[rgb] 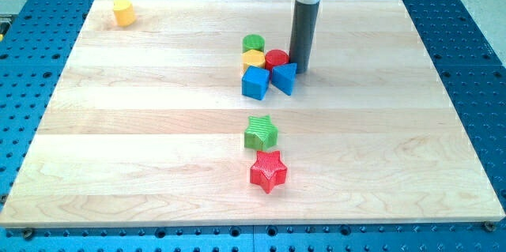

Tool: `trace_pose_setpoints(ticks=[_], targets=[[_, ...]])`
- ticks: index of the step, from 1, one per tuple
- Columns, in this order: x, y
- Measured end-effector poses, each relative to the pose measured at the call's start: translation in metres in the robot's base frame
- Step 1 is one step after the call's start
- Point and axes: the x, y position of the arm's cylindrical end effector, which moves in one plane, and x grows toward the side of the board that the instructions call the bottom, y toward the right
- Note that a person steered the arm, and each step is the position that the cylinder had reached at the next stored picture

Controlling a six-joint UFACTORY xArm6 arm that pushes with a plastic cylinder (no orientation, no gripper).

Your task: Move the green star to the left side of the board

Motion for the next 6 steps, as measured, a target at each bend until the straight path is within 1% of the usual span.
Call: trace_pose_setpoints(ticks=[1, 2, 3, 5, 6], targets=[[0.055, 0.089], [0.137, 0.034], [0.138, -0.023], [0.131, -0.173], [0.157, -0.193]])
